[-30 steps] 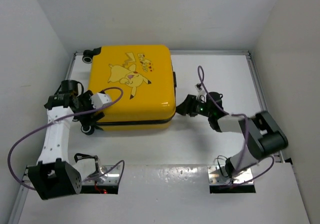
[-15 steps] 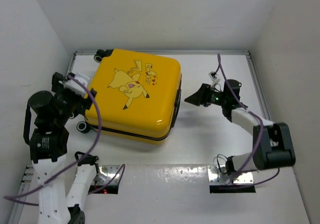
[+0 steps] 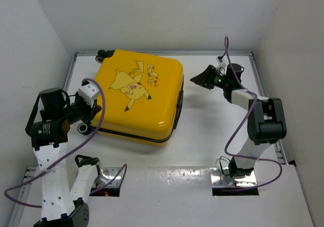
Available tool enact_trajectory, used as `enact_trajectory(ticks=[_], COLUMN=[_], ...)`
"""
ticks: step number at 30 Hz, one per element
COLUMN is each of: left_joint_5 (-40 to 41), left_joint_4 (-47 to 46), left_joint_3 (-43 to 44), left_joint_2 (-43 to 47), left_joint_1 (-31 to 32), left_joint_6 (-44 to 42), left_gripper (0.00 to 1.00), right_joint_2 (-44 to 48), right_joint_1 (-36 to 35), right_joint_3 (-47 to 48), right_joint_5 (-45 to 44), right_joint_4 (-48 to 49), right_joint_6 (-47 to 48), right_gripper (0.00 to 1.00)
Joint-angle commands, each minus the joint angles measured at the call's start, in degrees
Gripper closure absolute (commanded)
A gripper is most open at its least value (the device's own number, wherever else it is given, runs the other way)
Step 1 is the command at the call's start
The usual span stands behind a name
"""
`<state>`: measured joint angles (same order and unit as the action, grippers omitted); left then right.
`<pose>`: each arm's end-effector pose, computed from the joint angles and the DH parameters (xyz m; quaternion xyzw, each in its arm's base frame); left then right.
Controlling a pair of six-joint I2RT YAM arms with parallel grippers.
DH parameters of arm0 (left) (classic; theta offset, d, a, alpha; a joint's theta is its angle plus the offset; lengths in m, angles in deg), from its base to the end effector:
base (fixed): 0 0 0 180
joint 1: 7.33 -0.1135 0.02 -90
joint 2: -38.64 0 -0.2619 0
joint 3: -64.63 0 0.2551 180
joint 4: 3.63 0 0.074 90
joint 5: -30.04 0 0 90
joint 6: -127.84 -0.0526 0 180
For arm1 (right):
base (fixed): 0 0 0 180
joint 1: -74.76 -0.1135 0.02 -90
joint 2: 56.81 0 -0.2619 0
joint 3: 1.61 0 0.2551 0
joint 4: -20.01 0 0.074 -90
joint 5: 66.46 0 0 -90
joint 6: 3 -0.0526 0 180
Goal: Pack the luggage
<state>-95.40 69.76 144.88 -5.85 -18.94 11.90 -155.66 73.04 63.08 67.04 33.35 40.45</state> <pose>0.1361 -0.0032 0.3748 0.2399 0.8314 -0.1233 0.4859 0.3750 0.0475 0.1892 0.0971 0.7871 0.4940 0.3565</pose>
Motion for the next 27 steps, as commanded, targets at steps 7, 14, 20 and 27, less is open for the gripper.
enact_trajectory(ticks=[7,14,20,27], left_joint_5=[3.0,15.9,27.5,34.0], left_joint_4=[15.0,15.0,6.2,-14.1], left_joint_3=[6.2,-2.8,-16.2,-12.0], left_joint_2=[-8.3,-9.9,-17.0,-27.6], left_joint_1=[18.0,31.0,27.2,16.1], left_joint_6=[-17.1,-18.5,-21.1,-19.3], left_gripper=[1.0,1.0,1.0,1.0], right_joint_2=[-11.5,-16.5,-19.2,-13.5], right_joint_1=[0.5,0.4,-0.8,-1.1], right_joint_3=[20.2,31.7,35.7,26.5], right_joint_5=[3.7,-3.2,-4.2,-2.8], right_joint_4=[-5.5,-9.0,-9.3,-10.6], right_joint_6=[-2.1,3.5,3.6,11.8], right_gripper=[0.37,0.33,0.33,0.33])
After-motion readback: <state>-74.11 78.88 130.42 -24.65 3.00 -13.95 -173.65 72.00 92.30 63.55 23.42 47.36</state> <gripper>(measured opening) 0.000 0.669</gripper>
